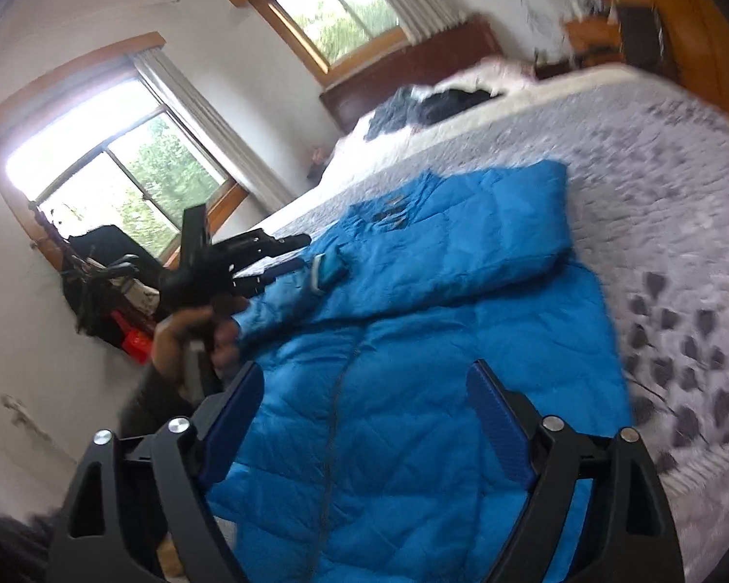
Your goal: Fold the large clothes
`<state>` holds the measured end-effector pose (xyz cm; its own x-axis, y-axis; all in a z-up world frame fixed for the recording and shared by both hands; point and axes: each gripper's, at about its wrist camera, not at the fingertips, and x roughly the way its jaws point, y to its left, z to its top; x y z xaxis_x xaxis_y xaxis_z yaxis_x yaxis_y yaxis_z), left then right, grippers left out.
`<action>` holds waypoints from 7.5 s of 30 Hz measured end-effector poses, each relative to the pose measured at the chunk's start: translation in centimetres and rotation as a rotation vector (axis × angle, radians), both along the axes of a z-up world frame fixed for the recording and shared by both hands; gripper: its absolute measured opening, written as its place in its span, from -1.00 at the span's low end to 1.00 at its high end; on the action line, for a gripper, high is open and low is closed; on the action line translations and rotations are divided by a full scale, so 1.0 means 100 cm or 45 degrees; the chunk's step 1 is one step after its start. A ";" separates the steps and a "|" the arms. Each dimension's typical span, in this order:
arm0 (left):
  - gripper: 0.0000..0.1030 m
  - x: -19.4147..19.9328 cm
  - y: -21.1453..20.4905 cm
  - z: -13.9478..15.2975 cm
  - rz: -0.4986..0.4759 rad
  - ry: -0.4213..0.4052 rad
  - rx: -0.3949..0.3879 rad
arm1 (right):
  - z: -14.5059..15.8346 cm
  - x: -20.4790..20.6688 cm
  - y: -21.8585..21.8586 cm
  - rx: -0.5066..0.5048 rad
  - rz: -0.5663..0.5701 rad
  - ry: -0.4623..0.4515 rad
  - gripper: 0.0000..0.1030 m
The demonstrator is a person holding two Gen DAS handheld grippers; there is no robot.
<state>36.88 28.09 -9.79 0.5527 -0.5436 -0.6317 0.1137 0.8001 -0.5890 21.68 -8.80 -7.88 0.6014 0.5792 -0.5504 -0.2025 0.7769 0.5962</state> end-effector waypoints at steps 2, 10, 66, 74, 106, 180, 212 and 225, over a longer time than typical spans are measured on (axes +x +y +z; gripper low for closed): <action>0.57 -0.012 0.014 0.015 0.020 -0.047 -0.047 | -0.001 0.039 0.005 0.111 0.078 0.104 0.75; 0.77 -0.110 0.092 0.046 0.182 -0.140 -0.163 | -0.065 0.204 0.096 0.344 0.300 0.529 0.52; 0.78 -0.045 0.103 -0.013 0.092 0.074 -0.240 | -0.066 0.188 -0.076 0.154 -0.168 0.395 -0.79; 0.78 -0.030 0.092 -0.025 0.065 0.140 -0.169 | -0.069 0.169 -0.080 -0.032 -0.216 0.268 -0.70; 0.80 -0.139 0.120 -0.001 -0.102 0.171 -0.063 | -0.044 0.089 -0.102 -0.032 0.042 0.278 0.35; -0.81 -0.100 0.105 0.015 -0.064 0.188 -0.646 | 0.013 0.098 -0.086 0.205 0.201 0.230 -0.74; 0.62 -0.006 0.115 0.013 -0.097 0.092 -0.131 | -0.013 0.215 -0.092 -0.063 0.236 0.259 0.34; -0.56 0.014 0.100 -0.022 -0.186 0.163 0.027 | -0.046 0.216 -0.076 -0.208 0.300 0.261 -0.34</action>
<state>38.28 38.09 -12.02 0.3829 -0.5980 -0.7041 0.1549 0.7930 -0.5892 43.24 -16.44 -12.49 0.3286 0.5833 -0.7428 -0.2765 0.8115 0.5148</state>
